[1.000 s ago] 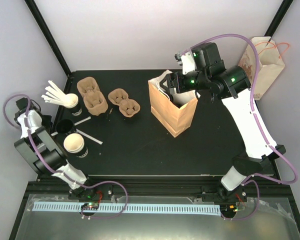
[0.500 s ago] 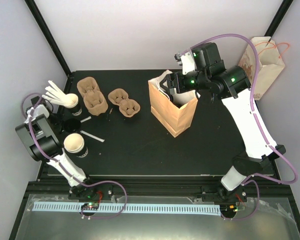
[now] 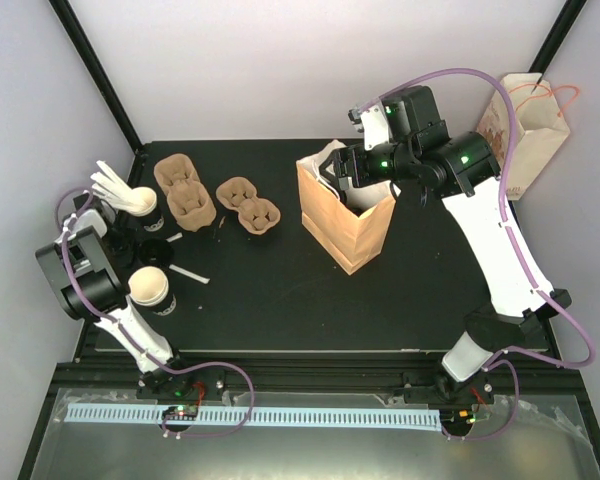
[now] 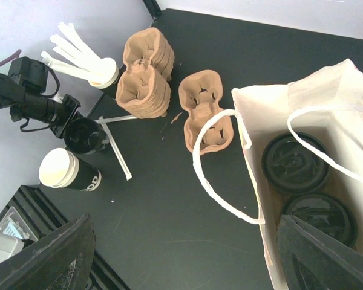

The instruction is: Pack the takeout coffee

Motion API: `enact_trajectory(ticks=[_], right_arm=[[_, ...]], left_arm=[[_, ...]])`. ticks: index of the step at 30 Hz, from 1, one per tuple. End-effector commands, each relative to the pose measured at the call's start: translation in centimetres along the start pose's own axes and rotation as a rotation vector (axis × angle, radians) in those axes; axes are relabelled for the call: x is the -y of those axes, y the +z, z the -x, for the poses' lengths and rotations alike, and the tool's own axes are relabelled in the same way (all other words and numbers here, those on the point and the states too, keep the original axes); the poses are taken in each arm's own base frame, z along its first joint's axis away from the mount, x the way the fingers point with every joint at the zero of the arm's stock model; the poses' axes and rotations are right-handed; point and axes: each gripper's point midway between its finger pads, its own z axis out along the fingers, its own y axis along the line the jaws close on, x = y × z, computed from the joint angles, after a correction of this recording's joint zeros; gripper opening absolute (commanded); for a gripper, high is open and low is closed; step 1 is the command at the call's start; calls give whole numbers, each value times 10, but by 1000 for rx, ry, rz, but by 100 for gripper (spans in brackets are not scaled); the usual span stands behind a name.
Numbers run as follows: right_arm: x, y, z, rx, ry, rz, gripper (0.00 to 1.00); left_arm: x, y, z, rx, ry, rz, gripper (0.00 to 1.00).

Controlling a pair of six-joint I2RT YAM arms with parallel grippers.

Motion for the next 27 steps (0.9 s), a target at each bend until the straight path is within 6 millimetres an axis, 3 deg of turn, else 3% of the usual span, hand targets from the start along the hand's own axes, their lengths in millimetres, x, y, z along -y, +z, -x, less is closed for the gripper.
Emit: enact_trajectory(ticks=[1,4,7,14,19,27], right_arm=[[-1,-7,2,19,-17,4,85],[0,-9,1,19,-18,-1,85],[-1,-6,1,13,-15,8,85],[-3,-6,1,11,-18,18,85],[-4,-4,1,9,-19,24,85],[-4,-2,1,1,-18,27,85]], left_arm=[[8,-4,9,41,-8,2,2],[14,-18,27,110,15,23,3],[17,-24,34,141,6,24,19],[5,-8,36,118,-53,12,37],[3,-1,34,95,-67,8,58],[9,17,17,-2,-50,19,61]])
